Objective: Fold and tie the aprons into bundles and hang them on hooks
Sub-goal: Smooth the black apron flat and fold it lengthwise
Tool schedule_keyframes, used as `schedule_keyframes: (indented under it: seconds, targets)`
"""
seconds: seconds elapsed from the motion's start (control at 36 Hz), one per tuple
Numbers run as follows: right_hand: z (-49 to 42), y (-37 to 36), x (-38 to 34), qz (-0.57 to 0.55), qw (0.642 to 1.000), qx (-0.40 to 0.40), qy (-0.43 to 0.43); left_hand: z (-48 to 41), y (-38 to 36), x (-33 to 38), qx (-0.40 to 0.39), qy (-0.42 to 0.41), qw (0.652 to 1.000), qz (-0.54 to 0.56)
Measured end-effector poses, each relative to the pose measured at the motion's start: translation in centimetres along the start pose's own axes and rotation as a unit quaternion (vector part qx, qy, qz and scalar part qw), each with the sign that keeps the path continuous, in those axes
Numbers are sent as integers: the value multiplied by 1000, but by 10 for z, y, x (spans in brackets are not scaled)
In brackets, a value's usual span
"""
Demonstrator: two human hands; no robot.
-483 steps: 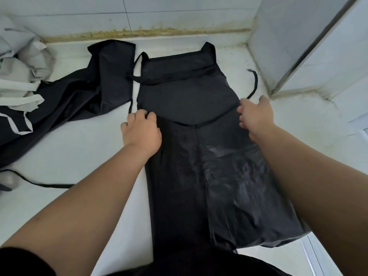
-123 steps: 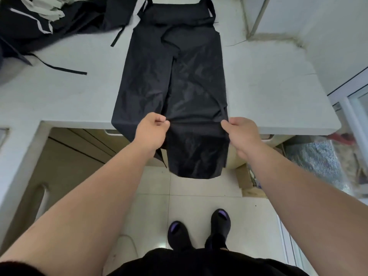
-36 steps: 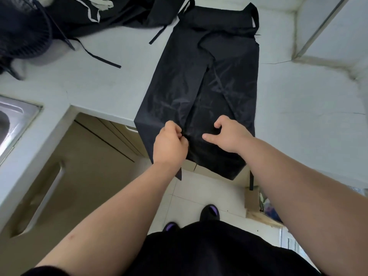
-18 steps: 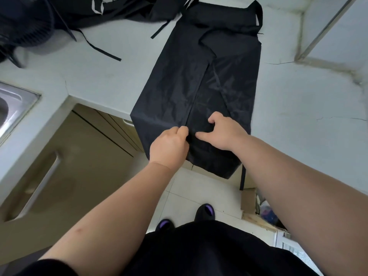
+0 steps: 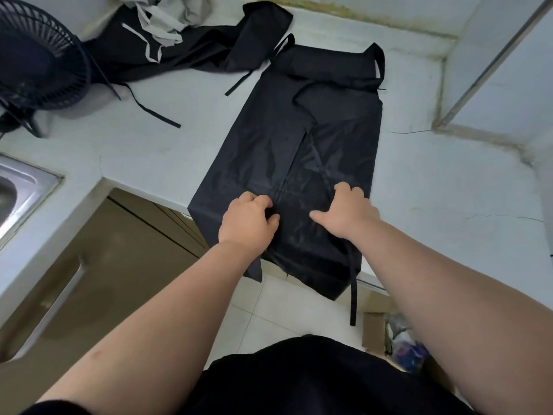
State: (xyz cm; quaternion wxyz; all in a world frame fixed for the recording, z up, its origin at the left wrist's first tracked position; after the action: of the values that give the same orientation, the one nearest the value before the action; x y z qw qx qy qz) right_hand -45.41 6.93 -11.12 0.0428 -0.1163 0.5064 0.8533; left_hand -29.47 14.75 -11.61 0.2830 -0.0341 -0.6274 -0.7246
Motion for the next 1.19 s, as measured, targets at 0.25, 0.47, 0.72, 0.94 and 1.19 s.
schedule_keyframes:
  seconds: [0.25,0.47,0.72,0.94,1.19]
  targets:
    - [-30,11,4,-23,999,-48,-3,-28,2,3,-90,18,995,45]
    - [-58,20,-28,-250,962,-101,-43,-75,29,14,-88,-5,986,145]
    - [-115,67,-41,-232,966,105,-39,-159,43,12,-101,-112,986,69]
    - [-149,56,-58,-268,958,72,-74,-224,43,13,-79,-203,976,-25]
    - [-168,58,-55,-169,976,69,-116,-236,24,25,-156,-206,962,91]
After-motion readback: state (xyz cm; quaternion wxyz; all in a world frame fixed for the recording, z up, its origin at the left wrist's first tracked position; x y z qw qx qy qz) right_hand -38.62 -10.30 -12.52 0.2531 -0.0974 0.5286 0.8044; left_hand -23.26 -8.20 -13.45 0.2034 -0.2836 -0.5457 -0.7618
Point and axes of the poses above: each hand's wrist, its own z-axis away from the middle knuckle, its own y-axis out of the back of the hand, x = y × z, the point moved 5 cm from there along -z, towards the middle knuckle, and after that the axes turned 1 degree about -x, right-handed, at the moved point
